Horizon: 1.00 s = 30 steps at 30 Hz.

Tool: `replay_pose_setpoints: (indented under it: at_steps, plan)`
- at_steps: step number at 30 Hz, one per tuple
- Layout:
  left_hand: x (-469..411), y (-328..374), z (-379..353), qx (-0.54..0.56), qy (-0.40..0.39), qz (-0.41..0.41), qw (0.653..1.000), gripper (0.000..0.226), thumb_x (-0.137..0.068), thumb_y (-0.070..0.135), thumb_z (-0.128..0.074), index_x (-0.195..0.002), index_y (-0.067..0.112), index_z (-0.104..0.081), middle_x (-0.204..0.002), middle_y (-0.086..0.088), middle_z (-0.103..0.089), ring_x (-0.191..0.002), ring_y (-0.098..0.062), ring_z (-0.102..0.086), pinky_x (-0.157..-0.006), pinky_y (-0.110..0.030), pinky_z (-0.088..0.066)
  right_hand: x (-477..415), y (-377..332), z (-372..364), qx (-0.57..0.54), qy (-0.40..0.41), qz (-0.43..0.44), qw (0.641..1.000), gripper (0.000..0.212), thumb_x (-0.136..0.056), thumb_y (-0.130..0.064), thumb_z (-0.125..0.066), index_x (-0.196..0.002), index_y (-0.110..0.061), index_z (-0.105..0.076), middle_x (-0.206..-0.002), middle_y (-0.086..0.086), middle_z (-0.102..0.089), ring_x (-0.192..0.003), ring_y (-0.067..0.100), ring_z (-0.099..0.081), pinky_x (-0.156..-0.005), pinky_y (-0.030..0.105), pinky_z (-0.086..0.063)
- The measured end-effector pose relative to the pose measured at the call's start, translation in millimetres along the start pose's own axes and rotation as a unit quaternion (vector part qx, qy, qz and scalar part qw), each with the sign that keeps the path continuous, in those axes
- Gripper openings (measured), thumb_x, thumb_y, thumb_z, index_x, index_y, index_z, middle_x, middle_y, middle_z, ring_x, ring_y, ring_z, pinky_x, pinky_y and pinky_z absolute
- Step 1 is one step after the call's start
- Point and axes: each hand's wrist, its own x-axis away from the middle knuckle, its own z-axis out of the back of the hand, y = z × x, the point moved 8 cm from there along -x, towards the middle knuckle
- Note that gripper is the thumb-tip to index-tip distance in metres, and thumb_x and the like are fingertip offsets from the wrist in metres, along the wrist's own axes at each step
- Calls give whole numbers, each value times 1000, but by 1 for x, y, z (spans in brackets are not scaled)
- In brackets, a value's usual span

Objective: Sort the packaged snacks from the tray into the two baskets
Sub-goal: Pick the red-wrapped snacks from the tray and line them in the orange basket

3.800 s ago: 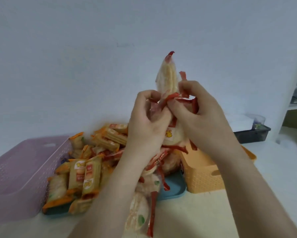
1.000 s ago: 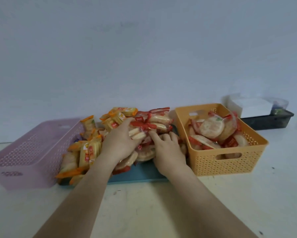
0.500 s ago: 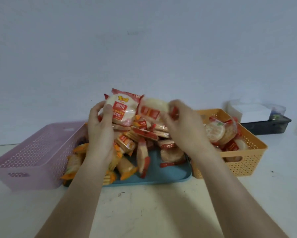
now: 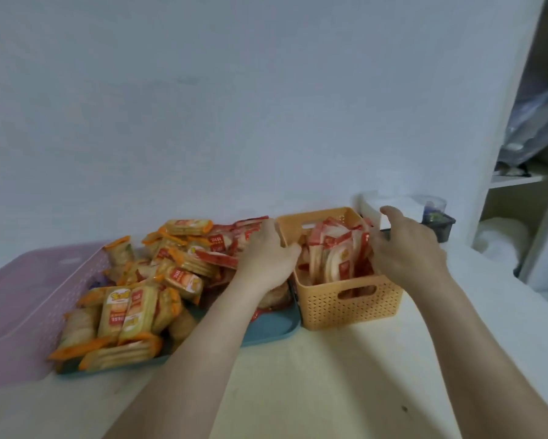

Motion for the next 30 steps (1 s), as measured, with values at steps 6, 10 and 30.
replay_pose_setpoints:
  at_steps: [6,10,30]
  plan:
    - [20,10,-28,-97,-41,-51,993,51,-98,20,-38,-148,20,-28,-117,-6,-63,-95,-23,-65,-85,-43,-54,9,15,-16,-32,-25,18,999,35,-97,-21,-32,-128,-22,-49,-113,10,-65,-99,33,-59,-79,42,-49]
    - [43,24,-4,-107,42,-120,986,52,-97,19,-39,-148,21,-29,-86,-1,-67,-78,-20,-64,-77,-42,-53,23,12,9,-47,45,34,997,42,-91,-13,-39,-131,-21,-45,-115,11,-59,-97,34,-56,-68,37,-39]
    - [137,-75,105,-197,183,-119,956,38,-98,22,-41,-134,21,-51,-100,6,-60,-93,-14,-55,-76,-24,-42,125,-150,-66,-111,-231,393,883,45,-73,-20,-75,-114,-34,-63,-123,-15,-52,-110,0,-49,-93,17,-40]
